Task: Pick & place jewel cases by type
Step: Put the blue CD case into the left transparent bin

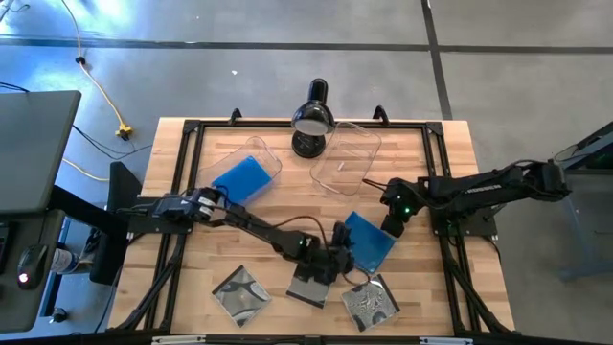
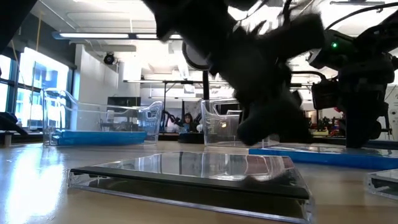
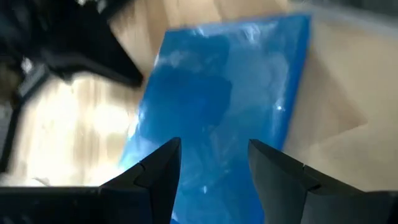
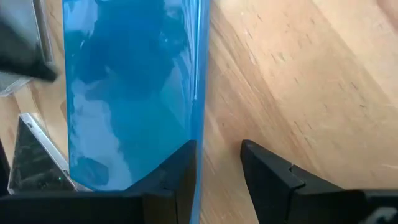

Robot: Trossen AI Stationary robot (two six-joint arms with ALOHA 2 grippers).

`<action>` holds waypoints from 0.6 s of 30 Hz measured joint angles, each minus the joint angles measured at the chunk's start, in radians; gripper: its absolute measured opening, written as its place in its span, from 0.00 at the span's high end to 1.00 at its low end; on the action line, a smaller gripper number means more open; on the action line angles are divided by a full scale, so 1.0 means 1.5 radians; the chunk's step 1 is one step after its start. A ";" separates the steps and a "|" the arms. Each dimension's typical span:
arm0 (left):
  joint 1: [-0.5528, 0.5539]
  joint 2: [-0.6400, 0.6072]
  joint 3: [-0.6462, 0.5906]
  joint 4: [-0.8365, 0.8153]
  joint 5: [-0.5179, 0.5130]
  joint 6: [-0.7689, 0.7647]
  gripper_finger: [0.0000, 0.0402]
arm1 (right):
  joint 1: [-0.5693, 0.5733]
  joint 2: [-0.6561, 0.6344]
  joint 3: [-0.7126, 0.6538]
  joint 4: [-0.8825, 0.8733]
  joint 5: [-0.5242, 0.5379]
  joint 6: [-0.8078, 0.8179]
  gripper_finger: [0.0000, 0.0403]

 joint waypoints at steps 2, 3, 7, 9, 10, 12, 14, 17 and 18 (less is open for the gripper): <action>-0.008 0.000 0.015 -0.012 -0.010 0.002 0.55 | 0.000 0.000 0.000 0.001 0.002 0.000 0.69; -0.012 0.000 0.020 -0.018 -0.010 0.002 0.55 | 0.000 0.000 0.000 0.002 0.002 0.000 0.69; -0.014 0.000 0.027 -0.026 0.014 -0.018 0.55 | 0.000 0.000 0.000 0.003 0.003 0.000 0.69; -0.012 0.000 0.027 -0.031 0.060 -0.045 0.55 | 0.000 0.000 0.000 0.003 0.003 0.000 0.69; -0.011 0.000 0.027 -0.037 0.072 -0.055 0.55 | 0.000 0.000 0.000 0.003 0.003 0.000 0.69; -0.004 0.016 0.030 -0.033 0.060 -0.055 0.55 | 0.000 0.000 0.000 0.003 0.003 0.000 0.69; 0.000 0.025 0.025 -0.046 0.043 -0.055 0.55 | 0.000 0.000 0.000 0.005 0.003 0.000 0.69; 0.006 0.037 0.031 -0.031 0.067 -0.054 0.55 | 0.000 0.001 0.000 0.008 0.004 0.000 0.69; 0.006 0.041 0.030 -0.029 0.063 -0.055 0.55 | 0.000 0.001 0.000 0.009 0.004 0.000 0.69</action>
